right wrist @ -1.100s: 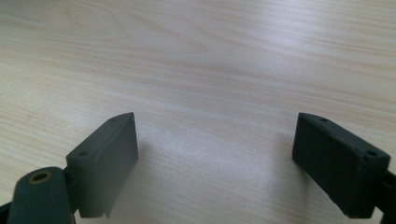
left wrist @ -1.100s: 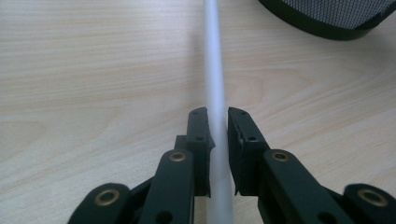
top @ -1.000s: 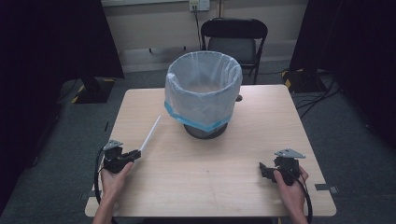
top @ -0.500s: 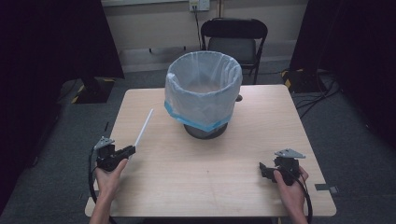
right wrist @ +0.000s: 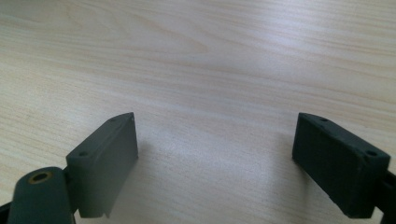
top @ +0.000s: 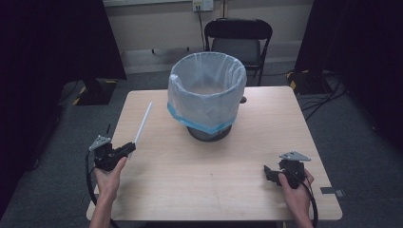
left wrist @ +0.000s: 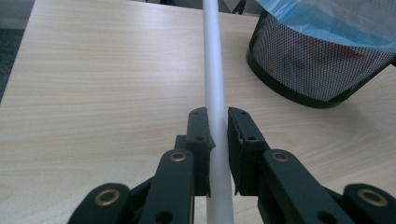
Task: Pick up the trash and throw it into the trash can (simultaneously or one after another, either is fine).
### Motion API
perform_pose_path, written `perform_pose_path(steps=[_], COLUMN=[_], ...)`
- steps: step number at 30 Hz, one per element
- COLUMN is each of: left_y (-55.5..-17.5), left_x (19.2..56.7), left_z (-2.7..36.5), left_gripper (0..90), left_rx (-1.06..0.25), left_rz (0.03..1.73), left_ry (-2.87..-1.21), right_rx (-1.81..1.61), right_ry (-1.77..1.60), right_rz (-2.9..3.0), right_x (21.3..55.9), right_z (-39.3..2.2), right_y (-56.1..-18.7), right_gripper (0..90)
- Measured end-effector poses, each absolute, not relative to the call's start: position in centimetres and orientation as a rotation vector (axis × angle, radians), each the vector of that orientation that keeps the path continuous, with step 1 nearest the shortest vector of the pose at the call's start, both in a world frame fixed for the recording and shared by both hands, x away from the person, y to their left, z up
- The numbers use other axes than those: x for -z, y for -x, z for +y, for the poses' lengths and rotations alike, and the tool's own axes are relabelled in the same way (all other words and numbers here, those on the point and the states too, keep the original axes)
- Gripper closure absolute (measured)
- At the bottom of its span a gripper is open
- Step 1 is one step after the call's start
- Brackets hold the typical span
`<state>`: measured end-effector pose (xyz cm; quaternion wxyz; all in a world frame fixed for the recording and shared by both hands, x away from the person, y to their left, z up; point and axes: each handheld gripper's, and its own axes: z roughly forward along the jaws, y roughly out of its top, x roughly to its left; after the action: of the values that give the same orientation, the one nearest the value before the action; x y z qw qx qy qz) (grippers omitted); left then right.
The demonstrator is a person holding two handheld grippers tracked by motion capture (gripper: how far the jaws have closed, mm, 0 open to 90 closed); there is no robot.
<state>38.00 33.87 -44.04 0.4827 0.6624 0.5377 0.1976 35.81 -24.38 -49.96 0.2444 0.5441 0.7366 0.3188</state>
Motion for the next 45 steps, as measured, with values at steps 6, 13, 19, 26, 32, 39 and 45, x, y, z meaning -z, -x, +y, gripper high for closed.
perform_pose_path(steps=[6,13,19,26,32,39,45], left_y=[-37.9,-37.8,-37.8,-38.4,-39.0,-39.2,-39.3], left_x=[43.4,41.7,40.2,38.6,36.3,35.0,34.3], left_z=[34.0,34.5,34.5,34.0,32.8,32.3,32.0], left_gripper=[80.0,80.0,80.0,80.0,80.0,80.0,80.0], left_rx=[-0.499,-0.513,-0.534,-0.536,-0.553,-0.559,-0.561], left_rz=[1.297,1.236,1.185,1.151,1.079,1.039,1.011], left_ry=[-1.561,-1.532,-1.515,-1.475,-1.464,-1.459,-1.453], right_rx=[-0.870,-0.870,-0.870,-0.870,-0.871,-0.871,-0.870], right_ry=[-1.485,-1.485,-1.484,-1.485,-1.485,-1.486,-1.486], right_rz=[2.011,2.011,2.011,2.011,2.011,2.012,2.011], right_x=[50.0,50.0,50.0,50.0,50.0,50.0,50.0], right_z=[-24.4,-24.4,-24.4,-24.4,-24.4,-24.4,-24.4], right_y=[-35.8,-35.8,-35.8,-35.8,-35.8,-35.8,-35.8], right_gripper=[13.4,13.4,13.4,13.4,13.4,13.4,13.4])
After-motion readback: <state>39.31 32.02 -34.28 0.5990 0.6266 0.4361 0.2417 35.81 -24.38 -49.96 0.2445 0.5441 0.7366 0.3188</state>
